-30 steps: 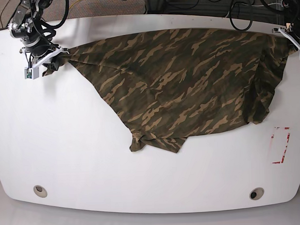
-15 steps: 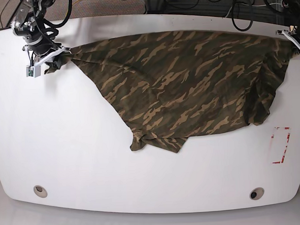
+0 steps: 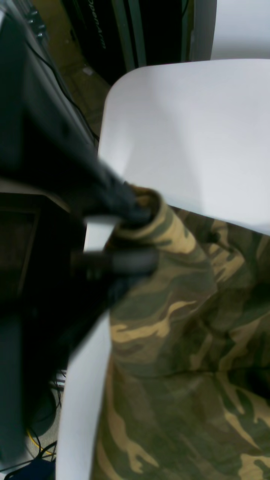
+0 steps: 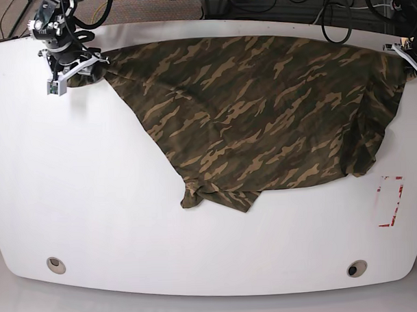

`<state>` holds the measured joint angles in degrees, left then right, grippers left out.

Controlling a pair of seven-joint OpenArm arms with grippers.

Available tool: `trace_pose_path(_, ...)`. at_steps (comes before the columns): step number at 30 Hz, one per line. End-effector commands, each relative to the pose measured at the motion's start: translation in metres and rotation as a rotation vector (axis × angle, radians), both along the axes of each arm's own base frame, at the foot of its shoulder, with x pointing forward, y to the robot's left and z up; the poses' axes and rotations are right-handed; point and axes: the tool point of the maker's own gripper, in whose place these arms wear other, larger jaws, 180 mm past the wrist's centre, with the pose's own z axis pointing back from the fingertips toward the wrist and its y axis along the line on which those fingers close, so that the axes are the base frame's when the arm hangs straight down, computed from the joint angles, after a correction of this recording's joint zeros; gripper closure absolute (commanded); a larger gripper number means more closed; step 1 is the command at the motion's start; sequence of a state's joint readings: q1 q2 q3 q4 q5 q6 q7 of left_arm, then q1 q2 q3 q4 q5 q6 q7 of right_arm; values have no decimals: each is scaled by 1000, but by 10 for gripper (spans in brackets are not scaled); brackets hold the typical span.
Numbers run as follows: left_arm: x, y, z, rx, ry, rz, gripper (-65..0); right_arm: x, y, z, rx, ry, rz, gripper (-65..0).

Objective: Layout the t-shirt on the table in an organized manner, then fold the t-shirt properly
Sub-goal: 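Lay the held shirt flat, pulling both grippers apart to stretch it, then release the shirt with the right gripper and reach toward the shirt's hem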

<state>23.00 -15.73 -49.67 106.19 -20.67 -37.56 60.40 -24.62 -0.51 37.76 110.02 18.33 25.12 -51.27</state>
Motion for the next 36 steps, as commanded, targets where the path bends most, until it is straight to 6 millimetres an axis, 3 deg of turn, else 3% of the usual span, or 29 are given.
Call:
trace_pose_path(1,6,5,12,29,-33,-11,-257,7,3,13,-24,-48,1,-292)
trace_pose_path(6,6,6,12,29,-34,-7,-379,5,4,11,-38,-34,-5,-296)
trace_pose_path(19,13,7,17,32,-59,-4,-379,8,2,17,-54,-49,-15,-296)
trace_pose_path(26,13,7,17,31,-60,0,-379,0,-28,22,-90,-49,-124,-298)
trace_pose_path(32,13,6,17,30,-60,1,-379,21,-45,40,-129,-111,-129,-298)
trace_pose_path(36,12,6,16,27,-60,2,-379,48,-44,54,-134,-177,-108,-298)
